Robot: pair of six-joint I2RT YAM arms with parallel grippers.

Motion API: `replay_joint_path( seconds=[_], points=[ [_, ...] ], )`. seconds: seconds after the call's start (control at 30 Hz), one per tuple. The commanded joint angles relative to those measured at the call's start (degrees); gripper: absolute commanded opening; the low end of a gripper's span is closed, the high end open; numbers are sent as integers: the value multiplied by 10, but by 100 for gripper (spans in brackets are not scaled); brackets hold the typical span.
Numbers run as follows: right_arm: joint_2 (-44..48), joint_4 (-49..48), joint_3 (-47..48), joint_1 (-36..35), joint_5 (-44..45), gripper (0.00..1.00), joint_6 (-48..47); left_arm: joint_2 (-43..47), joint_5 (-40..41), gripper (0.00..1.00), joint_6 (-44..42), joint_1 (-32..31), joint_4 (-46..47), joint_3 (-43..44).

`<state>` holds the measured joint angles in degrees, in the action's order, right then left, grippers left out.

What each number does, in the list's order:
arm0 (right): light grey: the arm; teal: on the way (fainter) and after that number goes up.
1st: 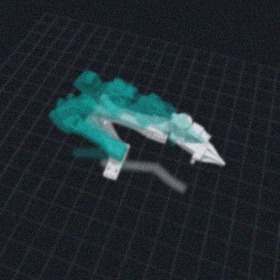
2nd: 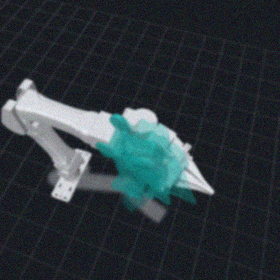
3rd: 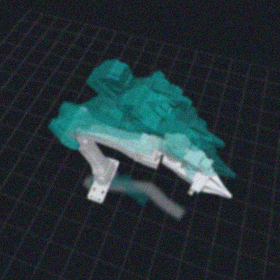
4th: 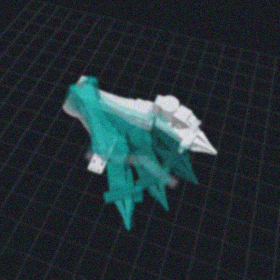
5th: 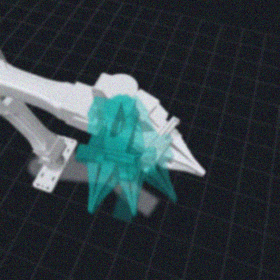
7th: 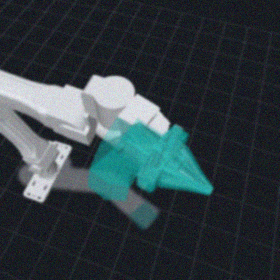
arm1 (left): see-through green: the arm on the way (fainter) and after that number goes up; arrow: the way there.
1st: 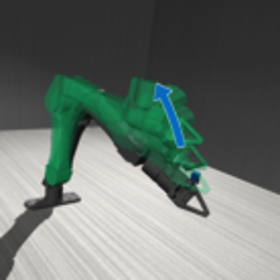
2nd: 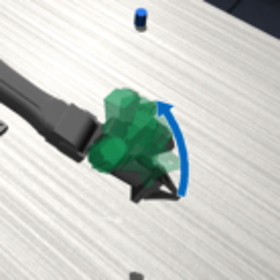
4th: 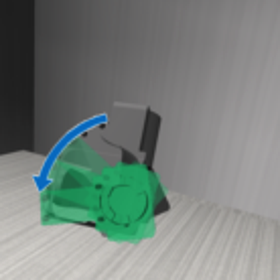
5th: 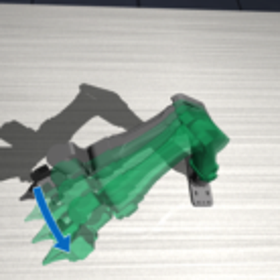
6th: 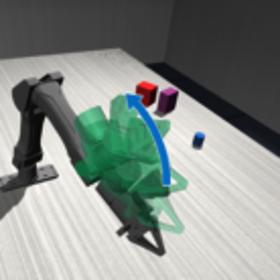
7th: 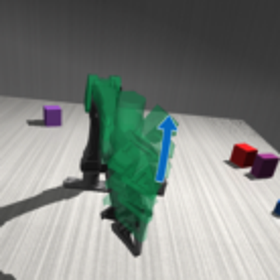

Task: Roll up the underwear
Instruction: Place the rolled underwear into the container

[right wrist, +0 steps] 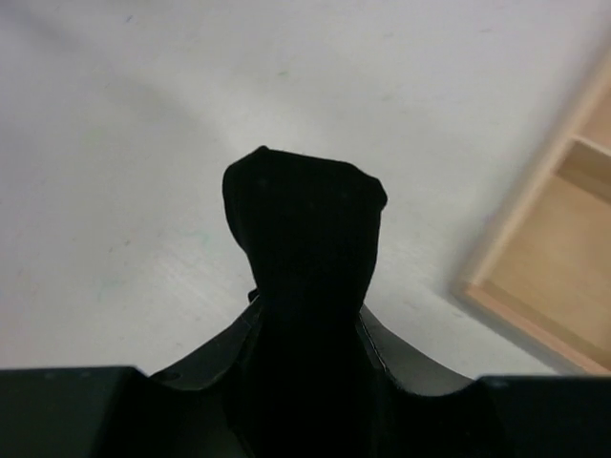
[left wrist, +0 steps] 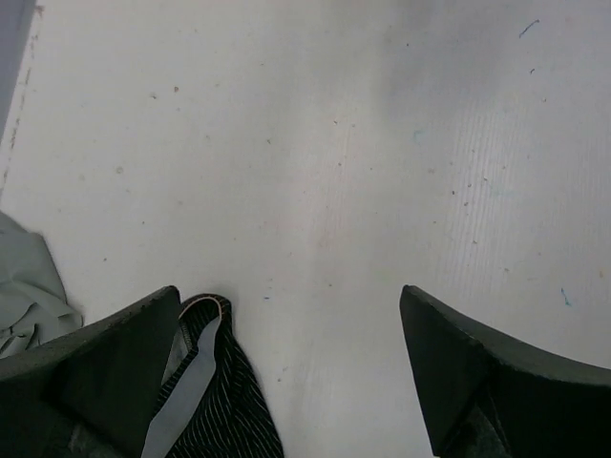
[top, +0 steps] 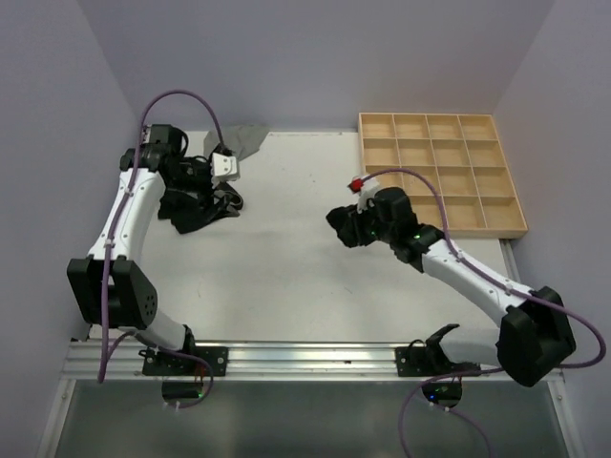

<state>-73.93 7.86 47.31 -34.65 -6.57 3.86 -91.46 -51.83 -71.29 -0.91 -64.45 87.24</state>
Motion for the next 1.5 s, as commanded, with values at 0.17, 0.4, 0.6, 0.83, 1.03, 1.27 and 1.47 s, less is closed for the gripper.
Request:
replay_joint_path(
  seconds=[0.17,0.4,0.6,0.83,1.03,1.27,1.47],
  points=[
    [73,131,69,255,49,0,87,115,-76,100,265,-1,270,-134],
    [-13,178,188,407,128,0,139,135,-77,100,387,-1,364,-196],
    [-103,211,247,463,269,0,114,128,-98,100,382,-1,372,-226],
    [-186,215,263,513,336,0,102,115,-112,100,365,-1,349,-221],
    [-243,223,283,569,323,0,113,102,-111,100,337,-1,311,-210],
    [-314,231,342,593,282,0,109,59,-121,100,311,-1,248,-165],
    [-364,232,389,597,260,0,95,44,-114,100,309,0,242,-158]
  ],
)
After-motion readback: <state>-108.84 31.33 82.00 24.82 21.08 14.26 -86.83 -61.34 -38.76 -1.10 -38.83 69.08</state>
